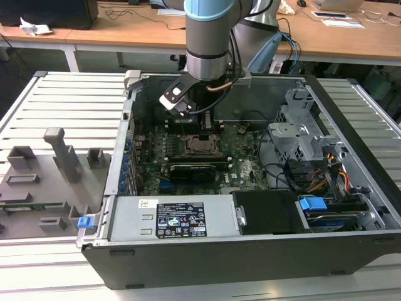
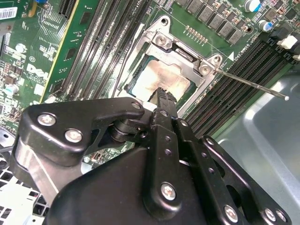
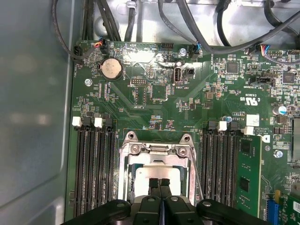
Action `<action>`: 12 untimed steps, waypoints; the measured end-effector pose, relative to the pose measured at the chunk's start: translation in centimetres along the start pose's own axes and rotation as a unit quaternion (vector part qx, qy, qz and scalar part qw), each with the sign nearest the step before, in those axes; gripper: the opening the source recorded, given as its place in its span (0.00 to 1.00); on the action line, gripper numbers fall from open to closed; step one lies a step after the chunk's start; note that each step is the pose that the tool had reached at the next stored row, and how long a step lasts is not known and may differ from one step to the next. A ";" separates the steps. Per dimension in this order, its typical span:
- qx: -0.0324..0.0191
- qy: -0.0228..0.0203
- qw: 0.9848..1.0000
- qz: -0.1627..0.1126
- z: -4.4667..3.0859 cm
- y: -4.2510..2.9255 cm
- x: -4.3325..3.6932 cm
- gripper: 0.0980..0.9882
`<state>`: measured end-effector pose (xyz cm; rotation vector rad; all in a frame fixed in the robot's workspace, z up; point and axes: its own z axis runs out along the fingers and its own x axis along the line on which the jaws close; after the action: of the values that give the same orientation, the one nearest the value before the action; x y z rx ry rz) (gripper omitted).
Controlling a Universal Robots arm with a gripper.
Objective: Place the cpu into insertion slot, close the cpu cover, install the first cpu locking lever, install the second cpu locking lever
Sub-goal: 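Install the first cpu locking lever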
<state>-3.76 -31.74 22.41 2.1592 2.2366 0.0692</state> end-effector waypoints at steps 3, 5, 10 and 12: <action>0.000 0.000 1.000 0.000 -0.08 0.01 0.00 0.01; 0.000 0.000 1.000 0.000 -0.11 0.01 0.00 0.01; 0.000 0.000 1.000 0.000 -0.22 0.01 0.00 0.01; 0.000 0.000 1.000 0.000 -0.26 0.02 0.00 0.01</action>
<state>-3.76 -31.74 22.67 2.1592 2.2365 0.0691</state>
